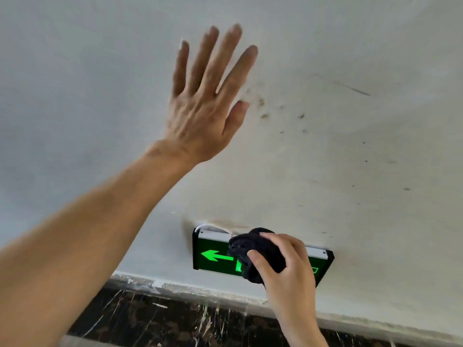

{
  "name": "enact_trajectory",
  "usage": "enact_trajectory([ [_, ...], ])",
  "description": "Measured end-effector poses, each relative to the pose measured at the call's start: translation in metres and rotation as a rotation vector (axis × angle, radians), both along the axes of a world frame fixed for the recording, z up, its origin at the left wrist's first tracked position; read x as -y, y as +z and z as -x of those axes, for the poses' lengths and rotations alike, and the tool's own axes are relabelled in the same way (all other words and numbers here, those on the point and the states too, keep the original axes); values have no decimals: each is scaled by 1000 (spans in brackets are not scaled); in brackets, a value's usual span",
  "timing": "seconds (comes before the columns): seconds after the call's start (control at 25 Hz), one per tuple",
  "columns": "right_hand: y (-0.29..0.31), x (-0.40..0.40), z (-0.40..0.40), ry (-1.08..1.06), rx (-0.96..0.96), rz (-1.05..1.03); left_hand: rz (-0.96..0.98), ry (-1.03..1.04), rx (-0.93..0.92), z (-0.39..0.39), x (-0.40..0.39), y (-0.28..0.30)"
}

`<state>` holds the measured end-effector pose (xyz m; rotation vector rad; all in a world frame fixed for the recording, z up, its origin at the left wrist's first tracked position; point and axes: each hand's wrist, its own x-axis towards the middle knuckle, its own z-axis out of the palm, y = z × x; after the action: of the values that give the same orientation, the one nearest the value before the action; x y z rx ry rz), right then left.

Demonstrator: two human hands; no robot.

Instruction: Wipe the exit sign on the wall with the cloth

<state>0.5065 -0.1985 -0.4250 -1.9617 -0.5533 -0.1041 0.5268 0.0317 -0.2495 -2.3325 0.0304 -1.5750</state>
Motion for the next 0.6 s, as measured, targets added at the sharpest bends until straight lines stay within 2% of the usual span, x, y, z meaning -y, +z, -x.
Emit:
enact_trajectory([
  [0.12,-3,-28,-8,7,206,188,-52,83,-40,-24,-13,1],
  [0.32,-38,-85,-17,-4,528,329,-122,71,100,-41,-24,-3],
  [0.6,-86,-117,-18,52,651,473,-110,63,131,-42,-22,-4],
])
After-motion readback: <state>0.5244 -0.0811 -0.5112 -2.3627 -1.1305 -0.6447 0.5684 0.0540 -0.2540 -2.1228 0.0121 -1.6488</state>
